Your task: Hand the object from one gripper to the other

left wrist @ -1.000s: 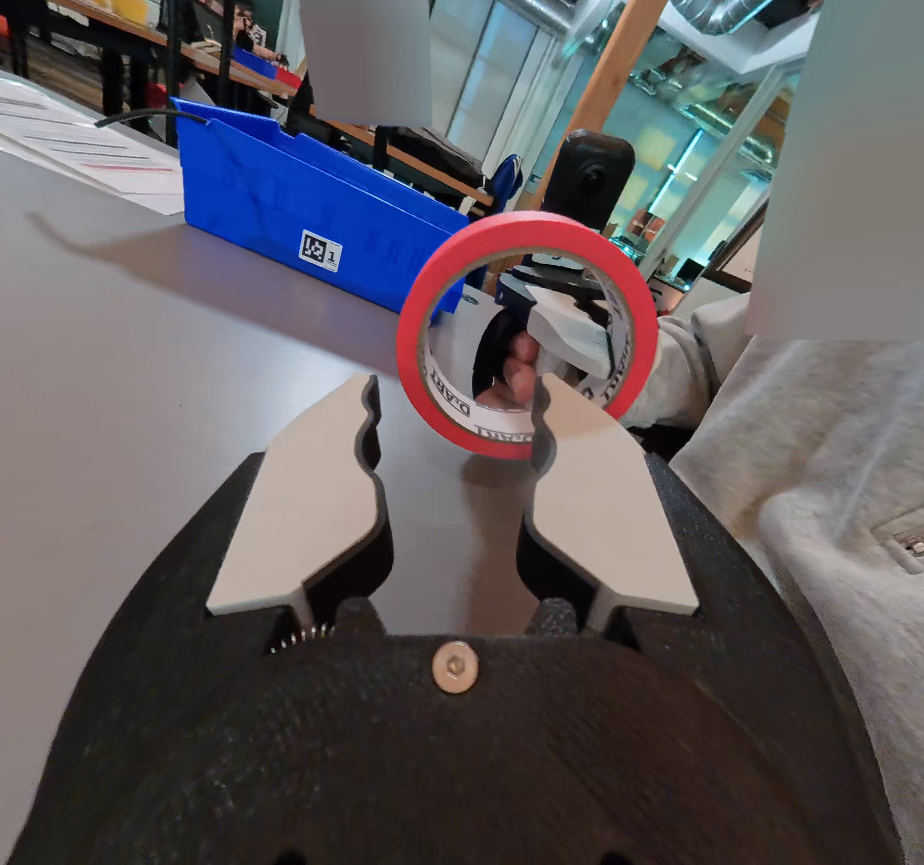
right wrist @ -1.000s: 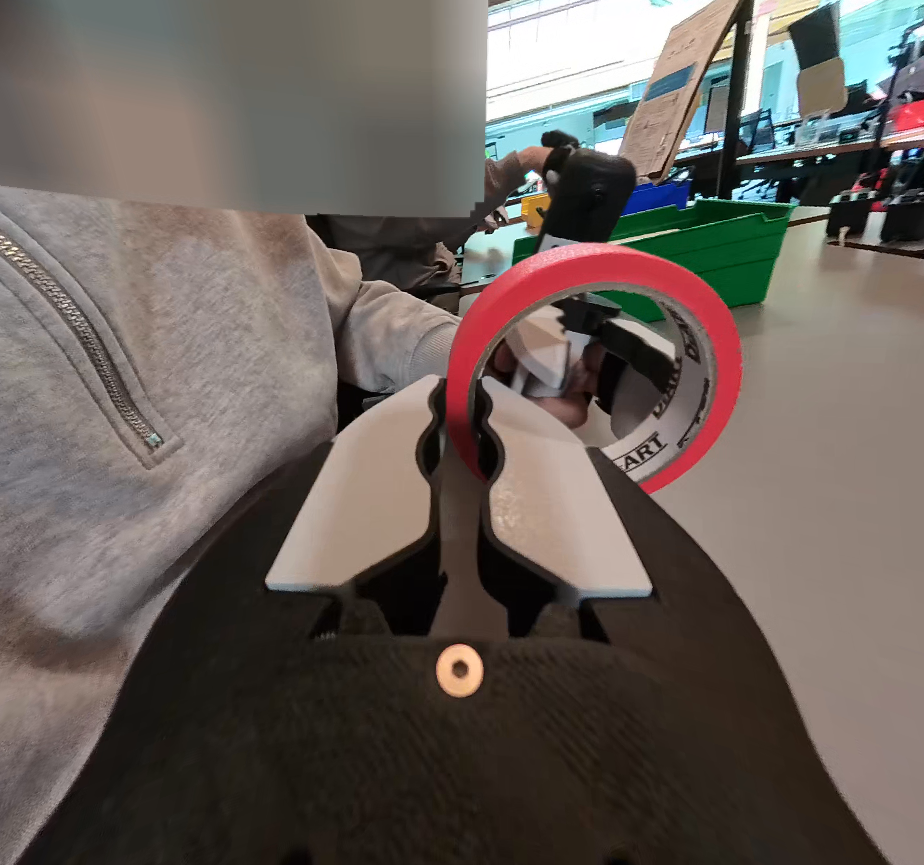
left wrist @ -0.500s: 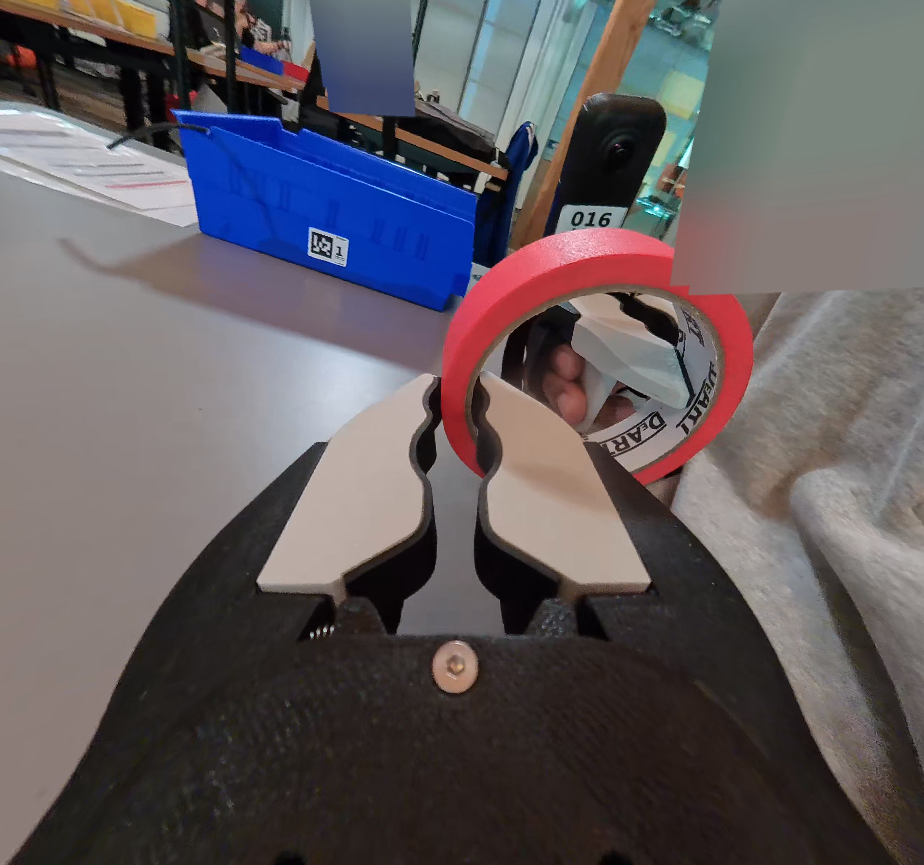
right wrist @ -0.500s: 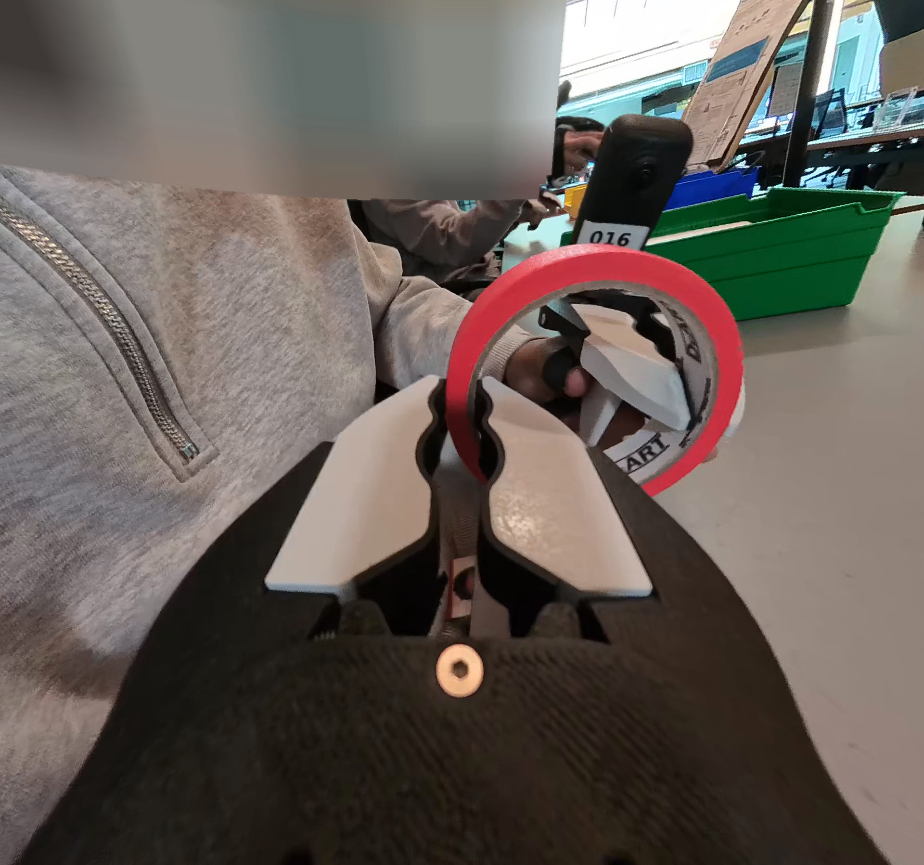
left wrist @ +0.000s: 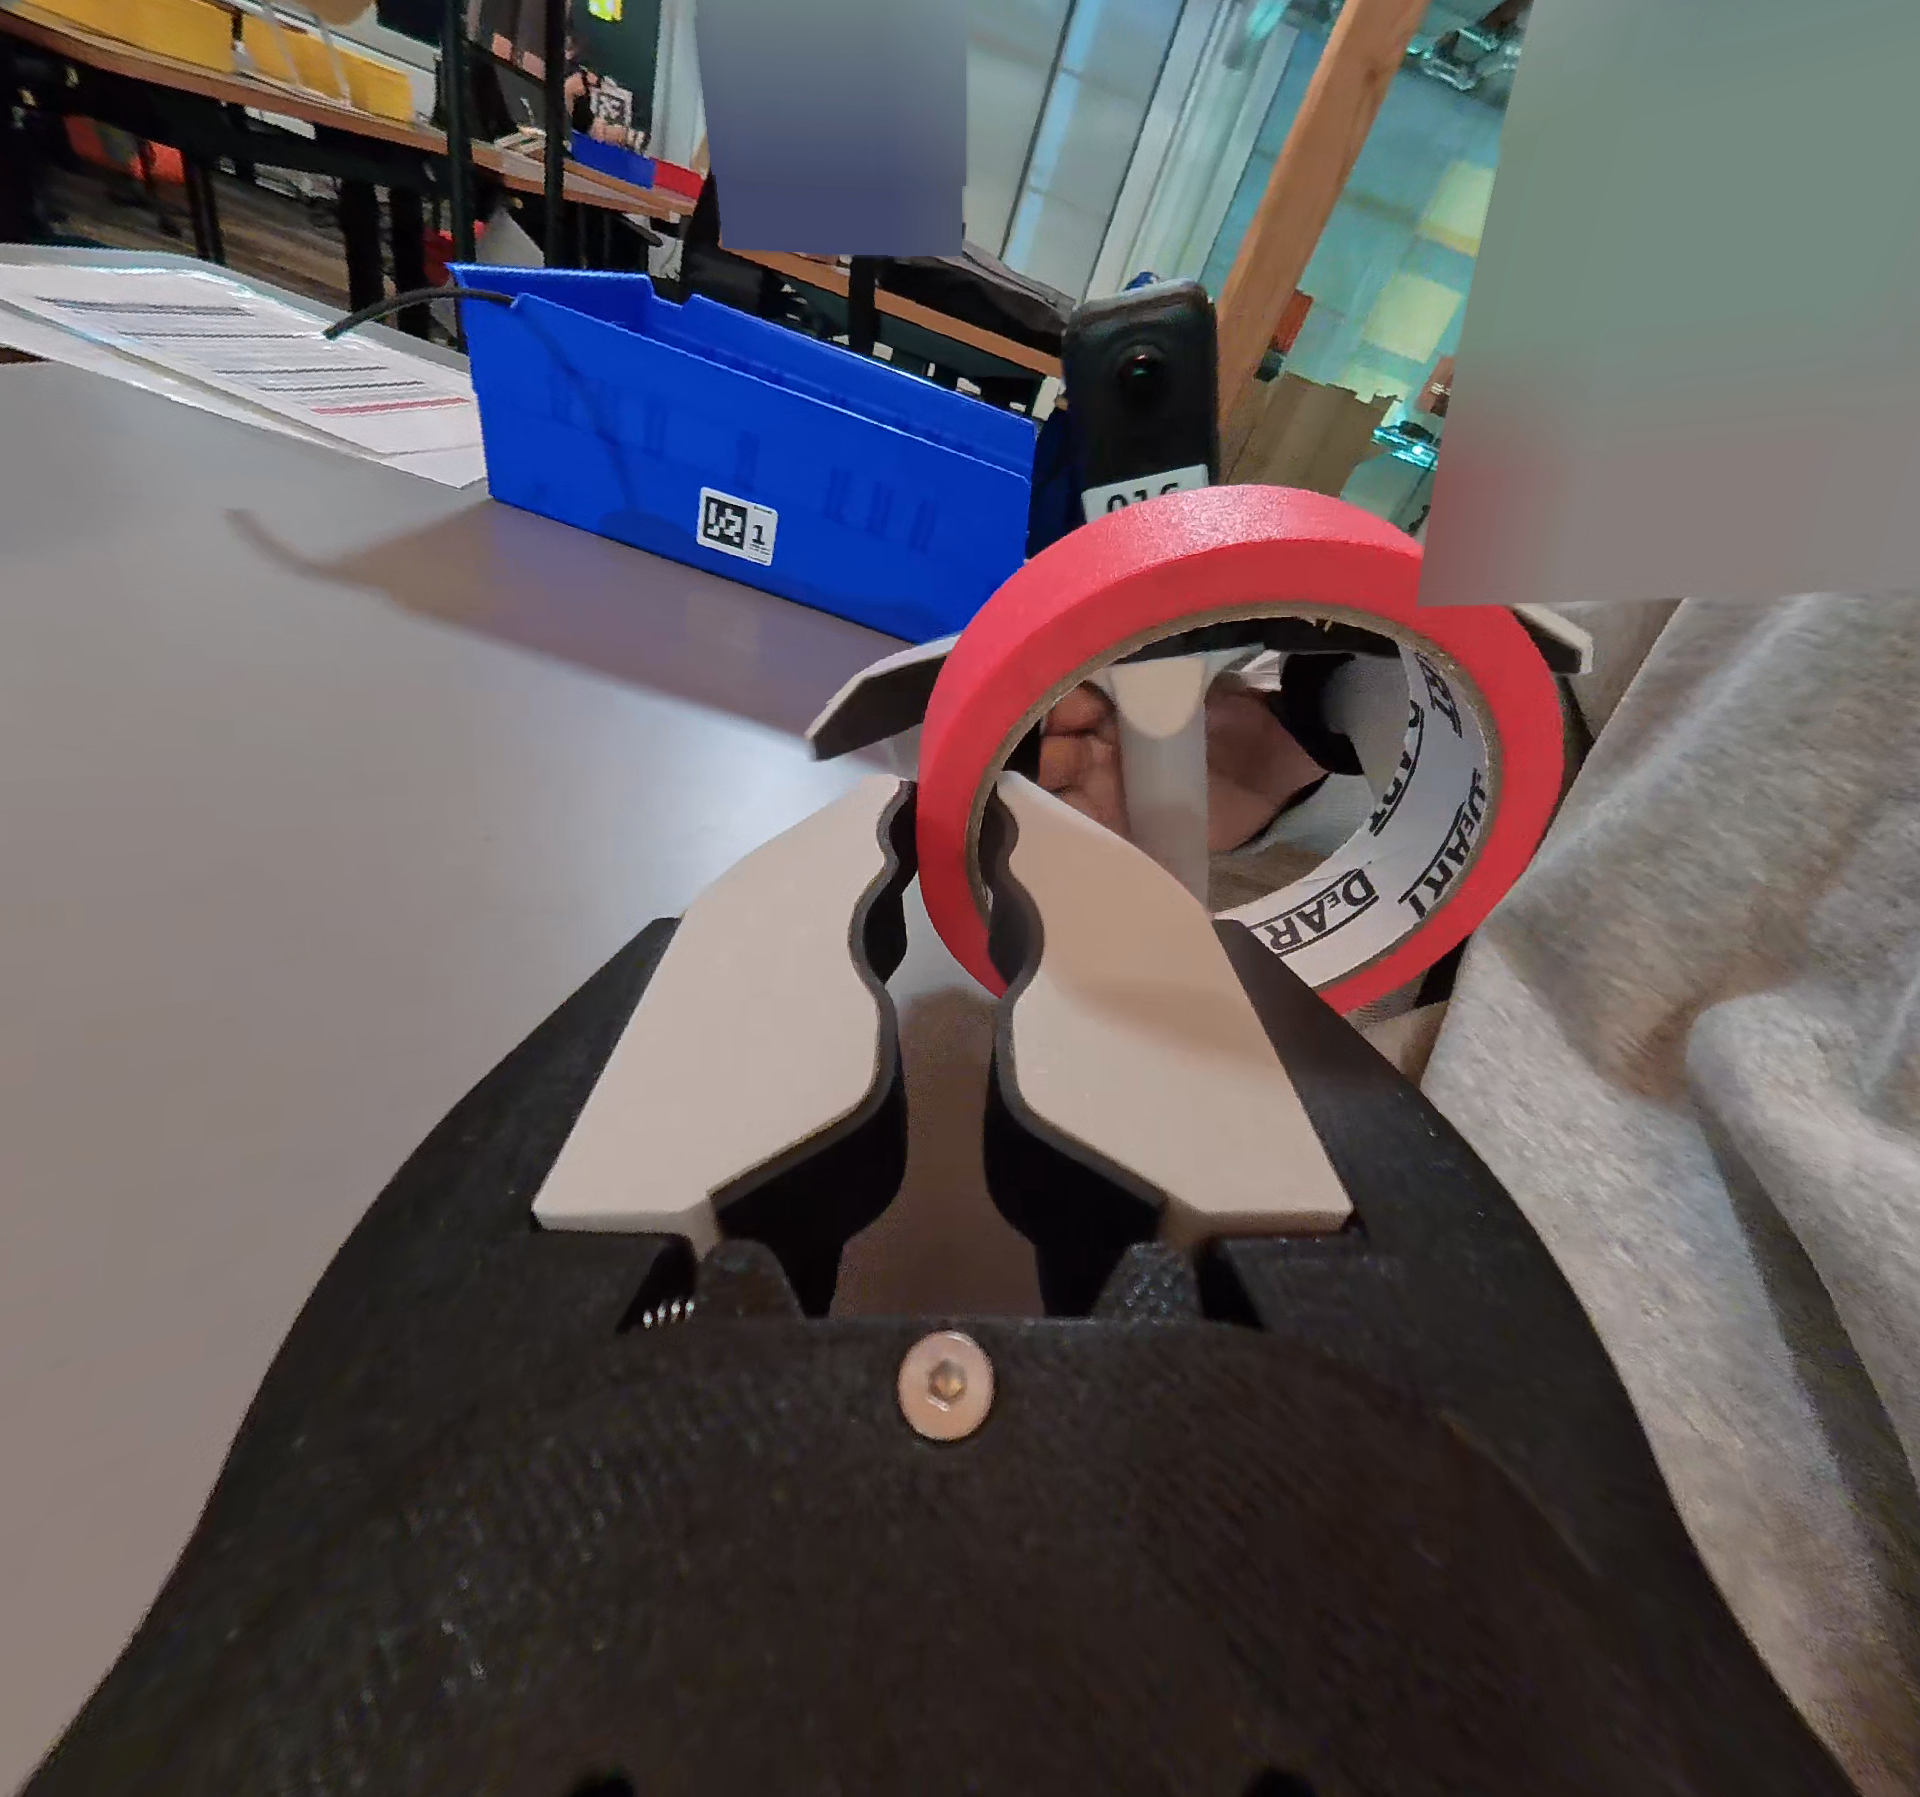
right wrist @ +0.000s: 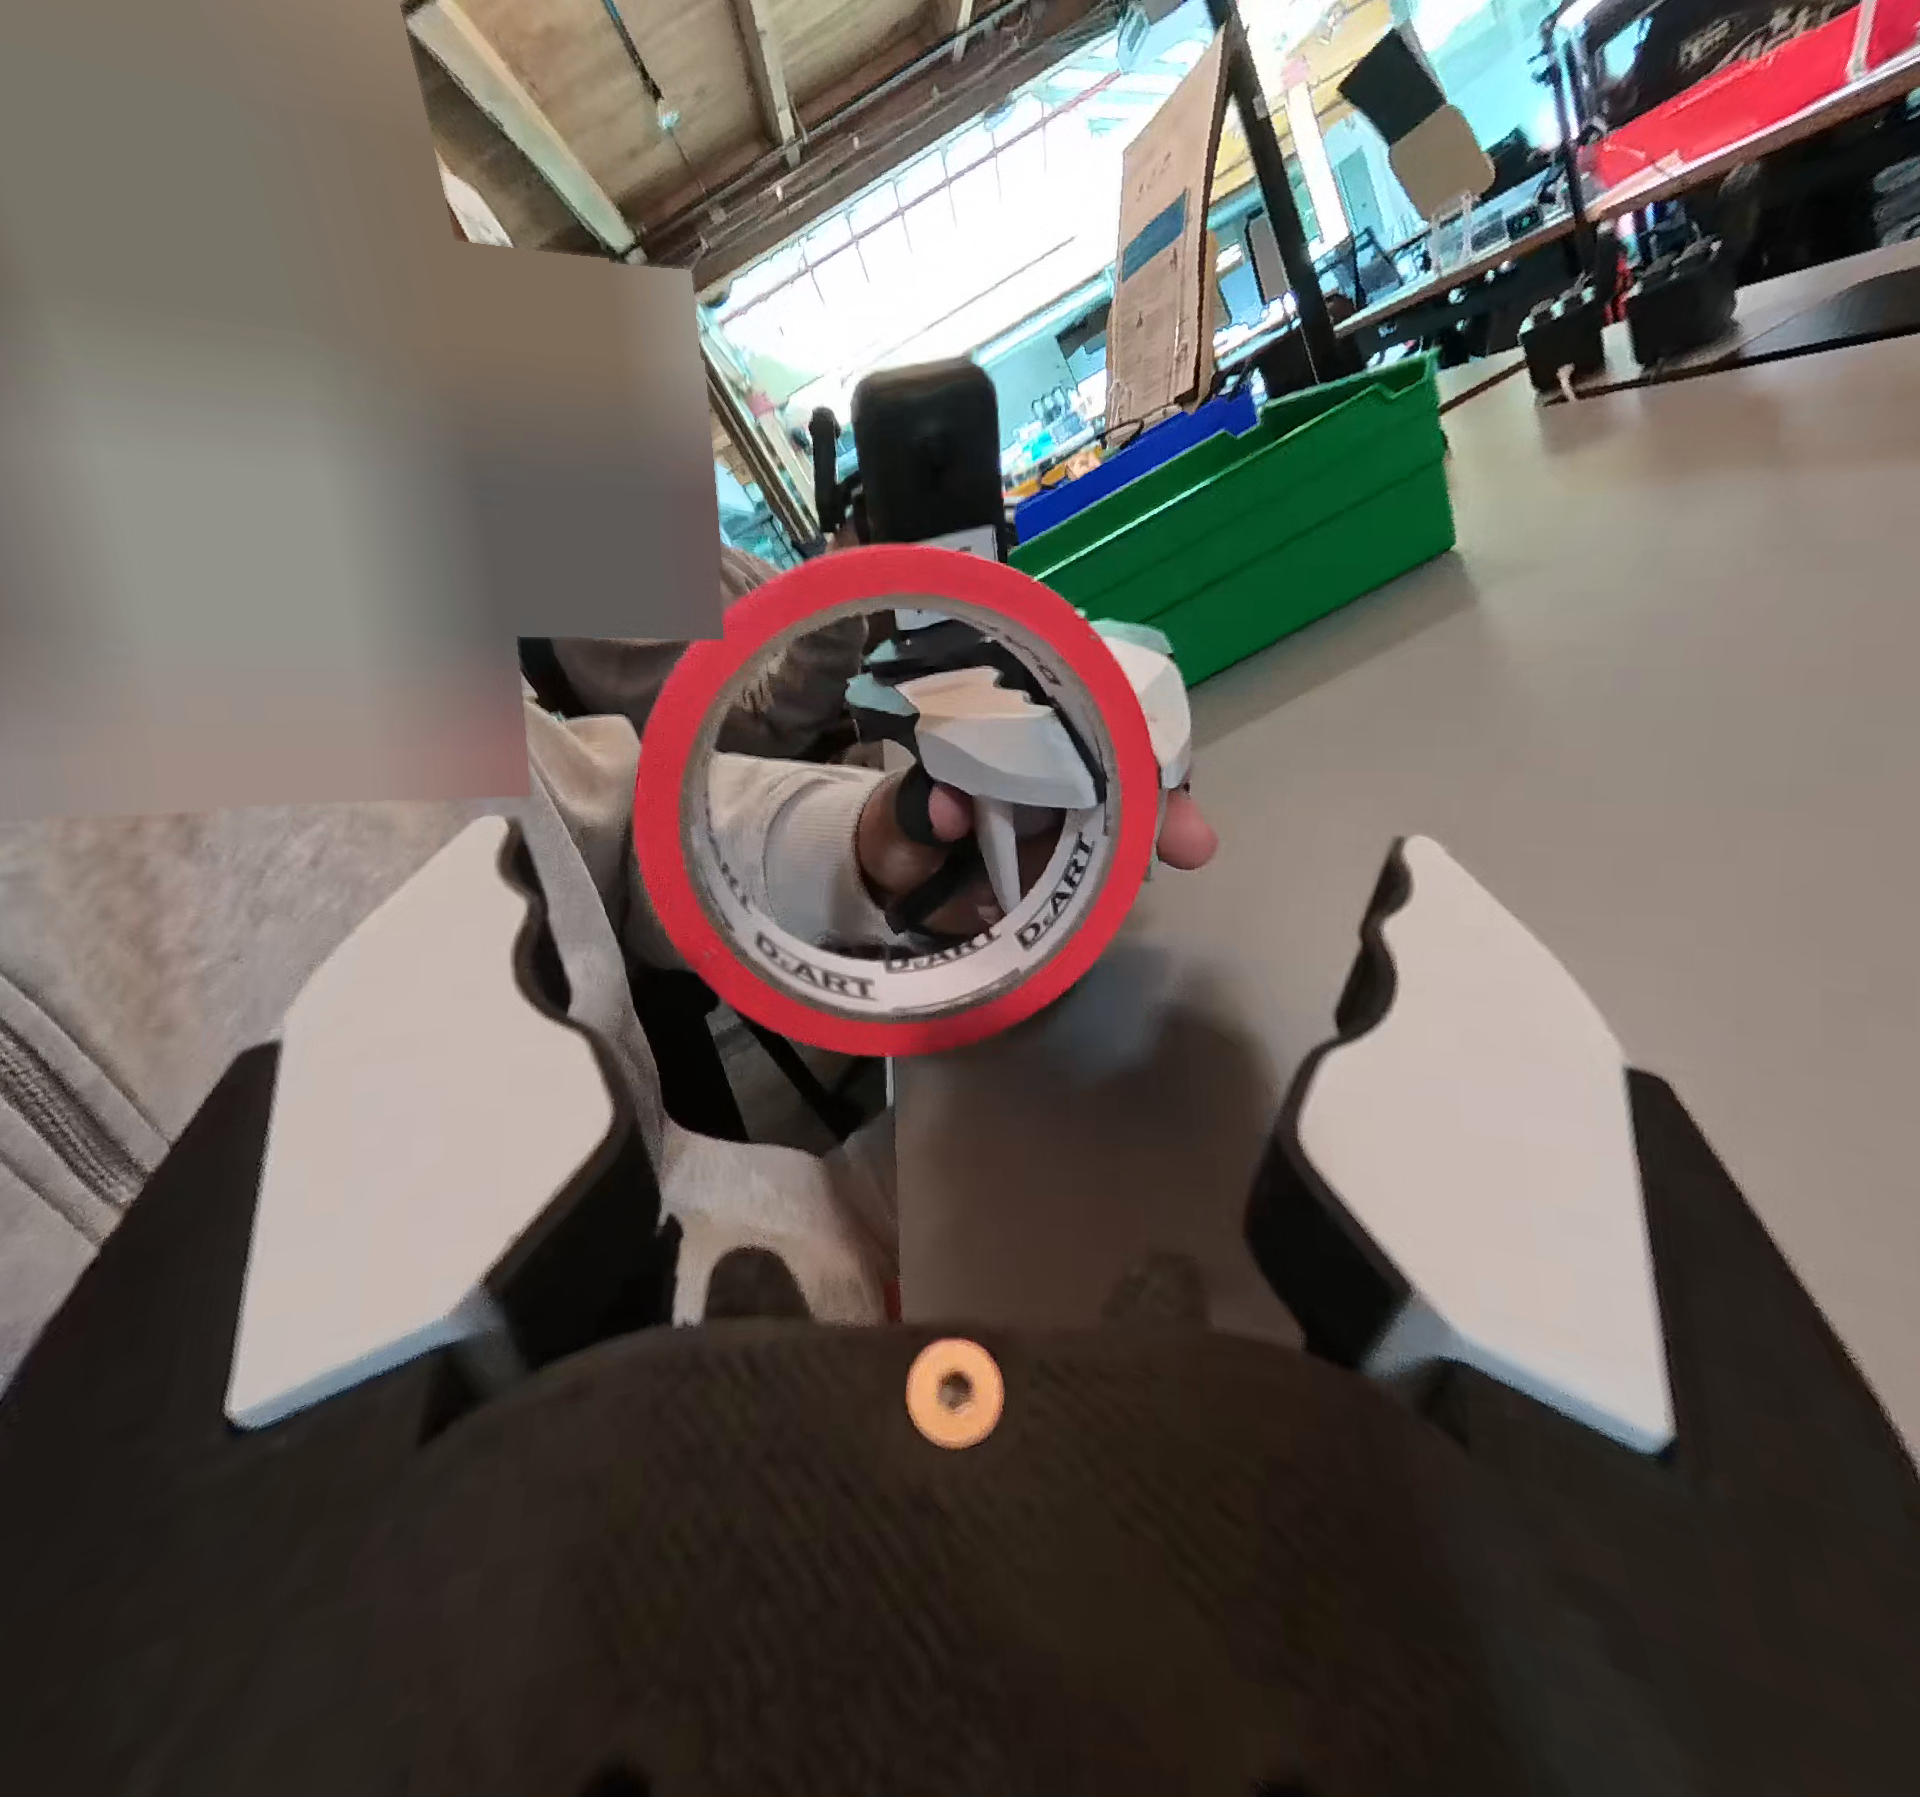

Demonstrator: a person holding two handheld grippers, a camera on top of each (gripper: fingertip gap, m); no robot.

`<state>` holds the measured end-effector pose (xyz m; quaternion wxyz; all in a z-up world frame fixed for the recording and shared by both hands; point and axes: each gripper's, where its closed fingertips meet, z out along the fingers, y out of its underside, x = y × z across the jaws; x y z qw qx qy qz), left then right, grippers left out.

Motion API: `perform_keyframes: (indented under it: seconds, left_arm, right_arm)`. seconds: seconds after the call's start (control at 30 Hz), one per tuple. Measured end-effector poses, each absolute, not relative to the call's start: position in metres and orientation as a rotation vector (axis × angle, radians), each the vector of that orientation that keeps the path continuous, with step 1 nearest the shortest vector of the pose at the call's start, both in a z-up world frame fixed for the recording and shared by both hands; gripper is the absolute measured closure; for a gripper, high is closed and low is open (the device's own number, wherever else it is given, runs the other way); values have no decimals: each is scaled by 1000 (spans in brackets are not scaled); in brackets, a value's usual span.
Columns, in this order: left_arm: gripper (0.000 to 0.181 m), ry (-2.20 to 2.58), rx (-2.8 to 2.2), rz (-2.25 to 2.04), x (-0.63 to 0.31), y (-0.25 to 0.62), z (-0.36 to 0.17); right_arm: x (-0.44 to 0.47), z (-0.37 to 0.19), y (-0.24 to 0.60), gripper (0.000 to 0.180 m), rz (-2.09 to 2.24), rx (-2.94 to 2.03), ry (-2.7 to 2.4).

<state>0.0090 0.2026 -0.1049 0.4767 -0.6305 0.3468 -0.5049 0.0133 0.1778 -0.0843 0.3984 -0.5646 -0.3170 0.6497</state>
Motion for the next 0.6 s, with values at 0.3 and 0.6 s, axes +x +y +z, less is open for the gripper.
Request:
perform_keyframes:
  seconds: [0.3, 0.6]
  left_arm:
    - [170, 864, -1490, -1282, 15, 191, -97]
    - [170, 864, -1444, -1155, 6, 199, -91]
  right_arm:
    - [-10, -101, 149, 37, 1677, -1529, -978]
    - [-12, -99, 149, 47, 2026, -1665, -731]
